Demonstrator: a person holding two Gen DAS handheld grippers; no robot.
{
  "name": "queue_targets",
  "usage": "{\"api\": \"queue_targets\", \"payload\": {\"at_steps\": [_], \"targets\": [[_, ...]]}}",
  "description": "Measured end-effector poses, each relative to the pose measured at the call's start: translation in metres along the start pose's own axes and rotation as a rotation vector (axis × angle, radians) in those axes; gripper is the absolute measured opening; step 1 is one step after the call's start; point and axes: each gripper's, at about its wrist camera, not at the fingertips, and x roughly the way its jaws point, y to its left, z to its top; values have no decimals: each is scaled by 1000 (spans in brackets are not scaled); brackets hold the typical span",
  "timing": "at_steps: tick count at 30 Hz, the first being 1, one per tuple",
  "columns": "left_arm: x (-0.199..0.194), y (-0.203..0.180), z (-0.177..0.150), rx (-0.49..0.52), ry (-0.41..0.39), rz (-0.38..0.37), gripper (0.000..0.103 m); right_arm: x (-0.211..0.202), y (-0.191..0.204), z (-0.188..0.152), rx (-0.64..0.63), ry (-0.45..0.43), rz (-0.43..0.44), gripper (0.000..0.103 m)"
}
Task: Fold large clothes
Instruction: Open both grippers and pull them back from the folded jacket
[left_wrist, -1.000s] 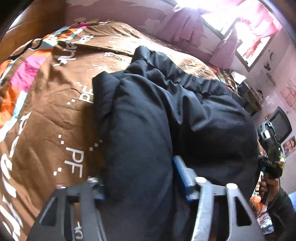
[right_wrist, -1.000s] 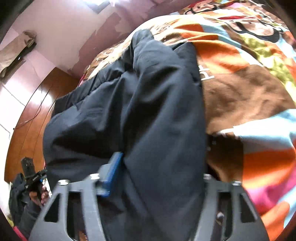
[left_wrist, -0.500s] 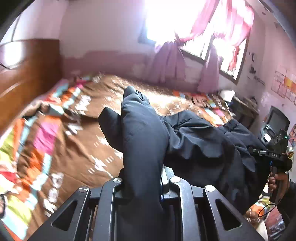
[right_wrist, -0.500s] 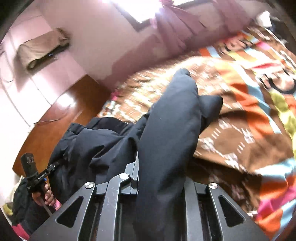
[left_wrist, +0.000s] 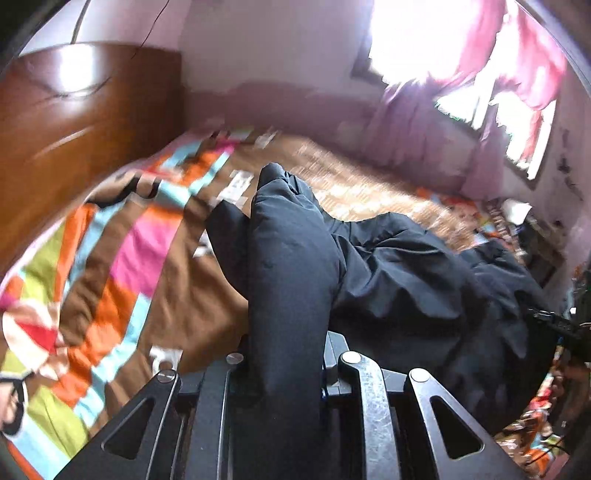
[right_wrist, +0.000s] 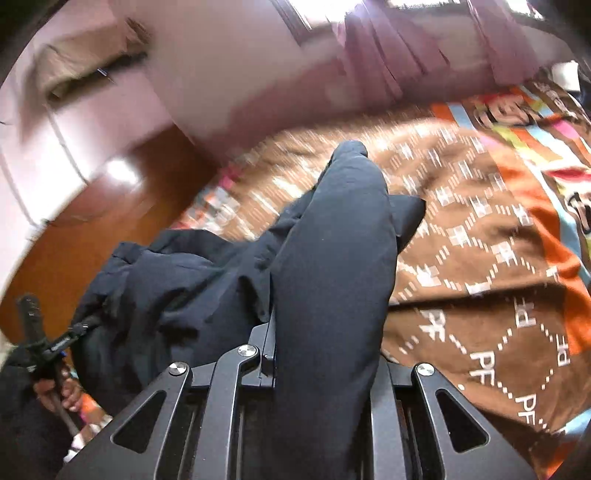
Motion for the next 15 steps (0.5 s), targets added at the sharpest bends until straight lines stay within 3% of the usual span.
{"api": "queue_targets", "payload": {"at_steps": [3, 6, 8, 10, 12, 15], "targets": [[9, 9, -12, -22, 19, 20, 24, 13, -19, -11, 62, 68, -57, 23], [9, 11, -16, -36, 51, 41, 35, 14, -30, -16, 112, 101, -109, 40], [10, 12, -16, -42, 71, 74, 49, 10, -28, -20, 99, 92, -157, 70], [10, 14, -16, -48, 69, 129, 86, 4, -22, -22, 90, 53, -176, 88], [0, 13, -16, -59, 27, 153, 92, -7, -18, -21, 65, -4, -195, 93], [-13, 7, -18, -69, 6, 156, 93, -18, -11, -19, 16, -63, -219, 96]]}}
